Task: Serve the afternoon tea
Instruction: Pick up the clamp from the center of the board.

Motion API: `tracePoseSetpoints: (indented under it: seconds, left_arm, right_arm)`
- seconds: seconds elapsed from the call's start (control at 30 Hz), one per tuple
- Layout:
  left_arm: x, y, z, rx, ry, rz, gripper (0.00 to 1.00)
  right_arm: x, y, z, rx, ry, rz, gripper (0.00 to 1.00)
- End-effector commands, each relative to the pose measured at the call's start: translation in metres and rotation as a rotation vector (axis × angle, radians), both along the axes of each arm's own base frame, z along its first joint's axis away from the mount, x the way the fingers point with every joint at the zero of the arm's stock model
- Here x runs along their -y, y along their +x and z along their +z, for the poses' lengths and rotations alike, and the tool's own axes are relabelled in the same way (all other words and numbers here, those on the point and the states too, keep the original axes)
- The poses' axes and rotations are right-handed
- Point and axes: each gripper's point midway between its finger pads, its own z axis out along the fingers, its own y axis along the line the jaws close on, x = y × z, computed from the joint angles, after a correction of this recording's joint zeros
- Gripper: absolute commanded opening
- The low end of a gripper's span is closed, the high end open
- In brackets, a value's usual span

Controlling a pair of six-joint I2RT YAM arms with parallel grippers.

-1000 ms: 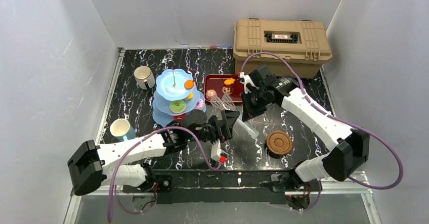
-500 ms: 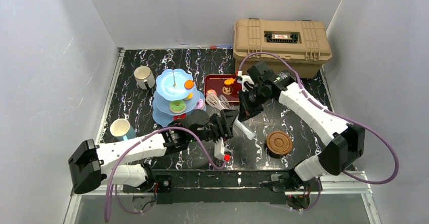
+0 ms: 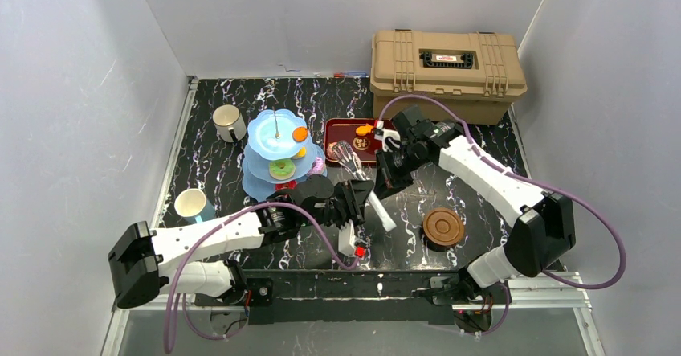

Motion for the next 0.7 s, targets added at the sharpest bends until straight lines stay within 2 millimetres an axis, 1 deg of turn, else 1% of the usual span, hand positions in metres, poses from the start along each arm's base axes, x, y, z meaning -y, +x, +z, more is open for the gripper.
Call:
tracePoseSetpoints:
  seconds: [0.0, 0.13, 0.3, 0.37, 0.43, 0.47, 0.5, 0.53, 0.6, 0.67]
  left_arm:
    - [0.009, -0.013, 0.107, 0.161, -0.252, -0.086, 0.06]
    - [0.005, -0.025, 0.130, 0.216, -0.295, -0.141, 0.06]
    - [-0.001, -0.036, 0.154, 0.264, -0.342, -0.185, 0.02]
    - [-0.003, -0.039, 0.162, 0.273, -0.360, -0.192, 0.01]
    - [-0.005, -0.041, 0.165, 0.275, -0.370, -0.198, 0.00]
    - [-0.006, -0.043, 0.165, 0.273, -0.372, -0.202, 0.00]
    - [-0.006, -0.044, 0.164, 0.269, -0.372, -0.206, 0.00]
    - [-0.006, -0.044, 0.162, 0.264, -0.373, -0.209, 0.00]
    - [-0.007, -0.046, 0.160, 0.253, -0.375, -0.212, 0.00]
    - [-0.008, -0.045, 0.162, 0.227, -0.389, -0.204, 0.00]
  right_arm:
    - [-0.001, -0.016, -0.025, -0.099, -0.005, -0.016, 0.01]
    - [0.003, -0.018, -0.035, -0.100, -0.013, -0.039, 0.01]
    - [0.009, -0.022, -0.046, -0.126, -0.016, -0.066, 0.01]
    - [0.009, -0.025, -0.048, -0.140, -0.007, -0.072, 0.01]
    - [0.007, -0.027, -0.047, -0.153, 0.018, -0.076, 0.01]
    - [0.004, -0.026, -0.043, -0.154, 0.039, -0.077, 0.01]
    - [0.000, -0.025, -0.037, -0.151, 0.066, -0.076, 0.04]
    - [-0.006, -0.022, -0.028, -0.143, 0.101, -0.075, 0.10]
    - [-0.018, -0.015, -0.003, -0.112, 0.188, -0.060, 0.18]
    - [-0.026, -0.010, 0.017, -0.079, 0.252, -0.043, 0.20]
